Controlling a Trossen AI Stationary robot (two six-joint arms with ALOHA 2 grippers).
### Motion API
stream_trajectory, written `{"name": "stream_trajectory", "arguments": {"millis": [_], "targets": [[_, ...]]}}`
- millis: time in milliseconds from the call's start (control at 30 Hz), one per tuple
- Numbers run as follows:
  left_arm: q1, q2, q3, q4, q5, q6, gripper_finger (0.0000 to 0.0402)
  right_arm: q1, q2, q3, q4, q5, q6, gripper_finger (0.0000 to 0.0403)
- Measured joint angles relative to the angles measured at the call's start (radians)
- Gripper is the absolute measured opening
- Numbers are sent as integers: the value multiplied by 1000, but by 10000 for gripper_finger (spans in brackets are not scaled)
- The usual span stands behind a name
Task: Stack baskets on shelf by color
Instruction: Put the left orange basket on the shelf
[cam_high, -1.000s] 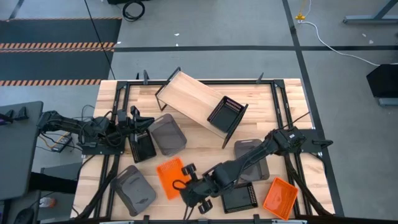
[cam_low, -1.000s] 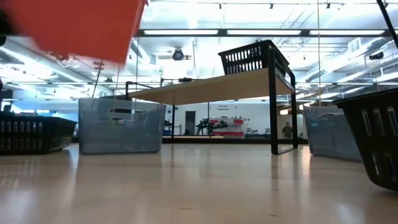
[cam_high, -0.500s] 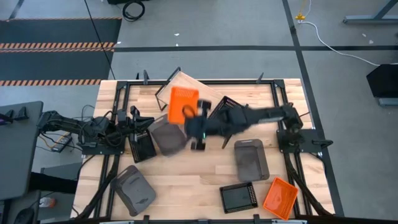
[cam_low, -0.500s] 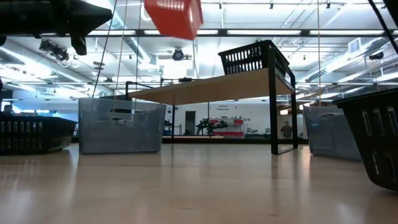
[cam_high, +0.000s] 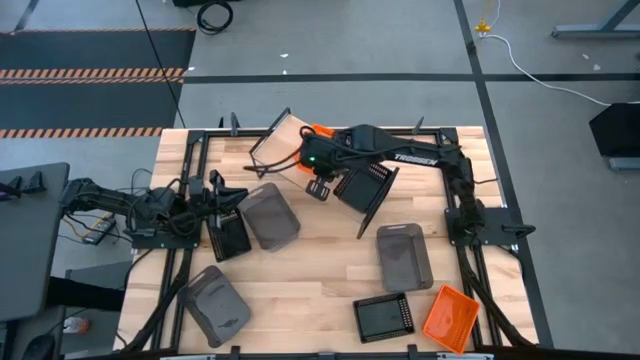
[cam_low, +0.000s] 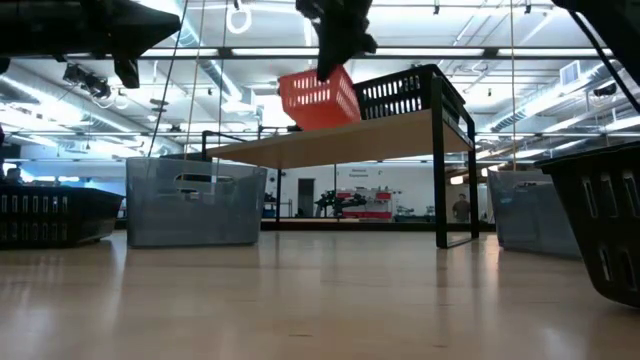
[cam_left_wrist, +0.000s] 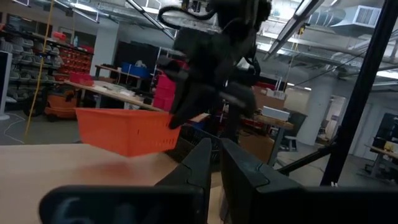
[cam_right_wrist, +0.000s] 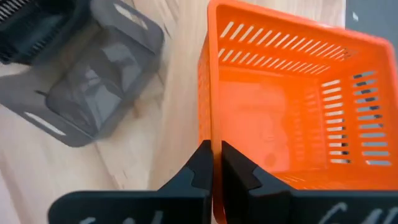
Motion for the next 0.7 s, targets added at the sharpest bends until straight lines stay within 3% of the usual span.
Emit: {"name": "stream_trajectory", "arguments": {"millis": [400, 700], "targets": [[0, 0, 0, 0, 0, 0, 40, 18, 0, -146, 1, -26, 31, 22], [0, 0, 0, 0, 0, 0, 40, 40, -2, -158, 26, -38, 38, 25]]}}
